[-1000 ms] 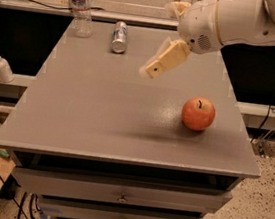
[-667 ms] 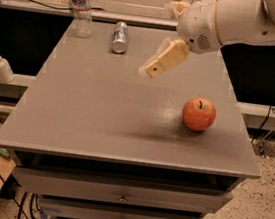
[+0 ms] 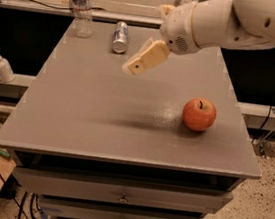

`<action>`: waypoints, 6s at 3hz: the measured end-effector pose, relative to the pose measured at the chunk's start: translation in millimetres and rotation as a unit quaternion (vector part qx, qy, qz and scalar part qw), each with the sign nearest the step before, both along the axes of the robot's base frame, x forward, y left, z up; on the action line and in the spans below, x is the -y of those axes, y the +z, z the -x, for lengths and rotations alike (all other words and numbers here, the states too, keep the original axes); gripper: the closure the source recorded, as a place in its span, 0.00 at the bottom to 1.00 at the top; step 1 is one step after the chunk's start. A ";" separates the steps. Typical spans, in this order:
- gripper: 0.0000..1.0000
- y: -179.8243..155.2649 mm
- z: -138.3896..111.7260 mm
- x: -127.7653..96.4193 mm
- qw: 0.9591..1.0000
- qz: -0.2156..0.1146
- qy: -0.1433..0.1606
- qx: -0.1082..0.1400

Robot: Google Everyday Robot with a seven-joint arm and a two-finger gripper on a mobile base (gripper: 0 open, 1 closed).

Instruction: Pick water bottle

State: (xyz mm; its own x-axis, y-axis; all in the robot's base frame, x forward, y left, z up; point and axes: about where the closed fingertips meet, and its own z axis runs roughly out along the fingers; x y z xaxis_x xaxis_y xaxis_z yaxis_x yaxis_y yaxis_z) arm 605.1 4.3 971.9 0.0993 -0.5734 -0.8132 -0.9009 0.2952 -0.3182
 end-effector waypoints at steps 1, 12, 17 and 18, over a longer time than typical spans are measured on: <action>0.00 -8.4 -27.0 -22.0 0.999 -0.018 -0.029 0.006; 0.00 -28.8 -239.0 -204.5 0.970 -0.222 -0.100 0.021; 0.41 -35.7 -292.6 -225.2 0.954 -0.256 -0.156 0.003; 0.64 -34.2 -293.4 -217.5 0.950 -0.263 -0.167 0.004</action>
Offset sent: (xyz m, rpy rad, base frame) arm 0.0992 0.0681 -0.0281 0.1555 -0.0048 -0.1049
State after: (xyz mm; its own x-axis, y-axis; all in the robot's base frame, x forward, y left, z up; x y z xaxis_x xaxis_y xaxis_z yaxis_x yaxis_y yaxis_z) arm 898.5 221.8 937.7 -0.0085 -0.0890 -0.9960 -0.7276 0.6838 -0.0549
